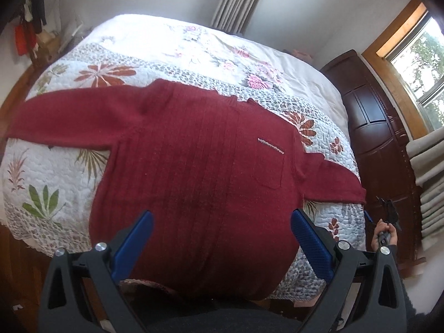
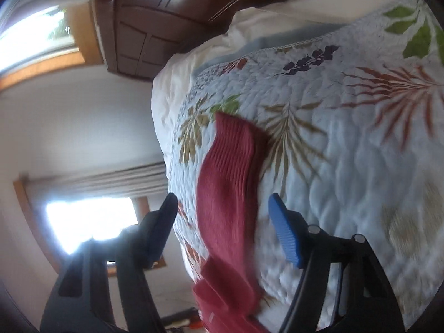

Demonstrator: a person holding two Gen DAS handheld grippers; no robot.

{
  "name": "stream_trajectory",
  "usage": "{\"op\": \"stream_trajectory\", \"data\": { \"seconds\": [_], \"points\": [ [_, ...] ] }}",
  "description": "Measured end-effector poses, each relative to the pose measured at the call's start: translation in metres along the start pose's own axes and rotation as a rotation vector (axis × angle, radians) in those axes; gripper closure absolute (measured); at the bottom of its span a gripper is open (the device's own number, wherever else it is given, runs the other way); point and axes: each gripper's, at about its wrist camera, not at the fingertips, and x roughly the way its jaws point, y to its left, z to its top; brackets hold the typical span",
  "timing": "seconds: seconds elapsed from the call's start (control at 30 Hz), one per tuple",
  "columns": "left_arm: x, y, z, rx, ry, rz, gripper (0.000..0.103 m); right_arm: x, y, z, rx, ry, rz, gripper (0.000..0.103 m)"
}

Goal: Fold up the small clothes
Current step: 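Grasp the red sweater's sleeve cuff with the right gripper and lift it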

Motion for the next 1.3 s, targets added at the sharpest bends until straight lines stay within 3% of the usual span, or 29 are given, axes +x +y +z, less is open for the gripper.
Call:
{"op": "stream_trajectory", "data": {
  "seconds": [0.33, 0.47, 0.73, 0.87, 1.1, 1.3],
  "points": [
    [-0.005, -0.010, -0.002, -0.044, -0.012, 0.081, 0.004, 0.030, -0.006, 0.026, -0.007, 0.020, 0.001, 0.040],
    [-0.017, -0.023, 0.004, -0.034, -0.072, 0.082, 0.004, 0.034, -0.007, 0.031, -0.022, 0.031, 0.014, 0.044],
    [-0.024, -0.034, 0.004, -0.043, -0.101, 0.069, 0.004, 0.037, -0.013, 0.035, -0.023, 0.042, 0.022, 0.090],
    [-0.021, -0.032, 0.001, -0.064, -0.058, 0.089, 0.004, 0.030, -0.001, 0.030, -0.071, 0.033, 0.004, 0.092],
    [-0.018, -0.013, -0.008, -0.181, -0.015, 0.013, 0.004, 0.021, 0.048, 0.017, -0.247, 0.006, -0.087, 0.092],
    [-0.014, -0.008, -0.006, -0.162, 0.001, -0.128, 0.004, 0.006, 0.101, -0.015, -0.382, -0.018, -0.087, 0.092]
  ]
}}
